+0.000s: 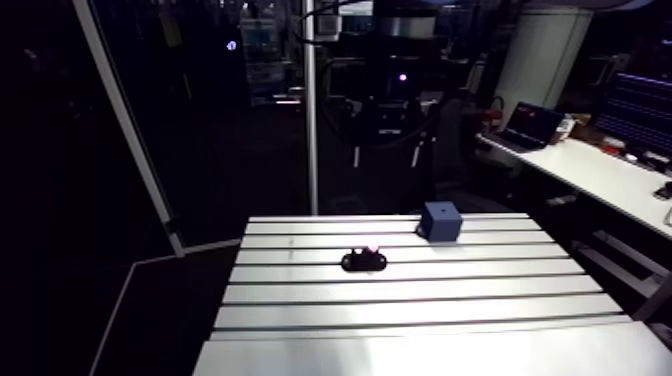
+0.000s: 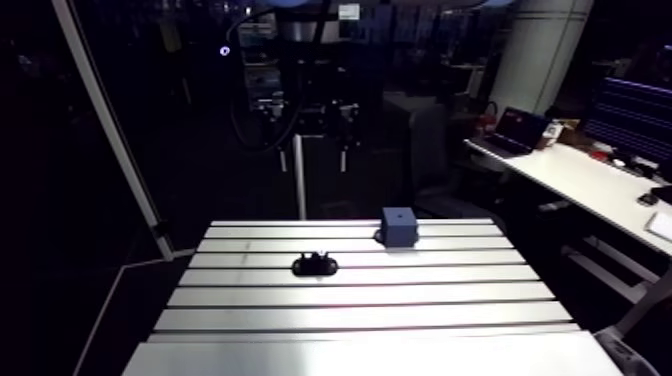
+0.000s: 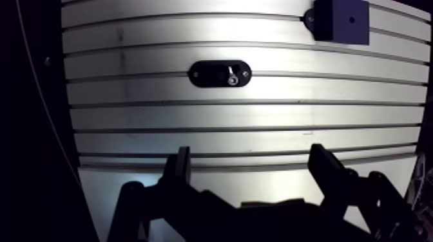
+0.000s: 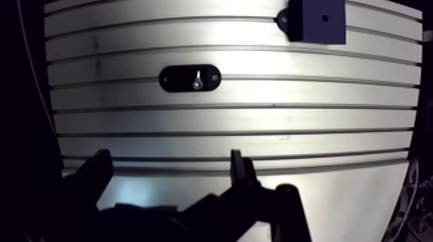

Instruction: Pick up the M10 bolt and insert it into the hole until fully seated.

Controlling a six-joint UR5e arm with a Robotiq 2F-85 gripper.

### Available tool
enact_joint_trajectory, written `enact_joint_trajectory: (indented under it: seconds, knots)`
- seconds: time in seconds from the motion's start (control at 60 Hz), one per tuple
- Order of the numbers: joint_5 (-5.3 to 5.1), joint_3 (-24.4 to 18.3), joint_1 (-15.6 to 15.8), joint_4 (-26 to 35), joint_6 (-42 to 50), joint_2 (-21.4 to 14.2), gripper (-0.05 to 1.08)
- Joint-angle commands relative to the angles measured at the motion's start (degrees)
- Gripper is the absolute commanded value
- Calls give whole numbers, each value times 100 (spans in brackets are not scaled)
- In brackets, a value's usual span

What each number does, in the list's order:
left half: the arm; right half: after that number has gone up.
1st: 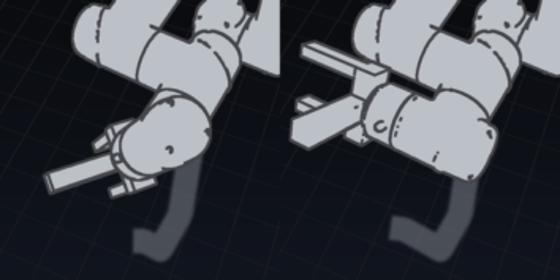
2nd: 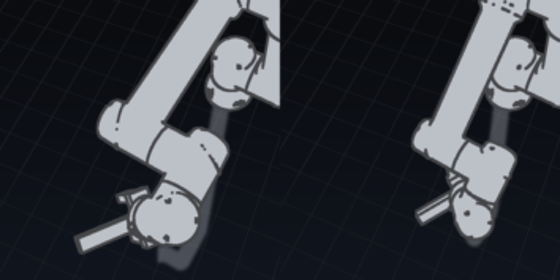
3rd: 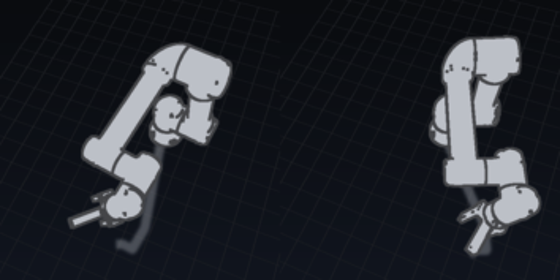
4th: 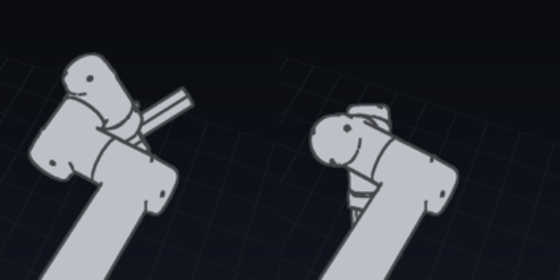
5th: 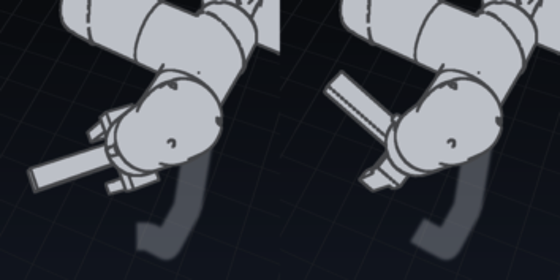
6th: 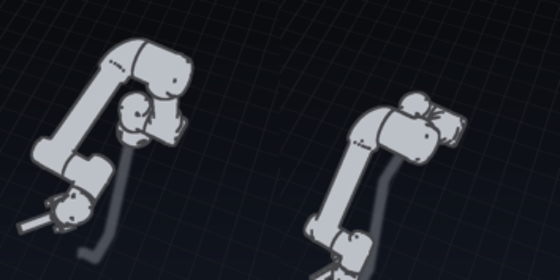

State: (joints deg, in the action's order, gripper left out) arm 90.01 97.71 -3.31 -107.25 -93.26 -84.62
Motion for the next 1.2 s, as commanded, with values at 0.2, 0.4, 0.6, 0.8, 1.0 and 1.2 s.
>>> enact_joint_trajectory:
  seconds: [0.2, 0.4, 0.6, 0.8, 1.0, 1.2]
  knots:
    - [-14, 1029, 58, -1944, -233, 271, 0]
    - [-23, 1268, 33, -2449, -299, 362, 0]
    - [-32, 1426, 14, -2816, -312, 389, 0]
    - [-119, 1561, -3, -2936, -312, 517, 1]
    - [-119, 1665, -38, -3092, -319, 574, 7]
    - [-127, 1772, -104, -3251, -355, 661, 25]
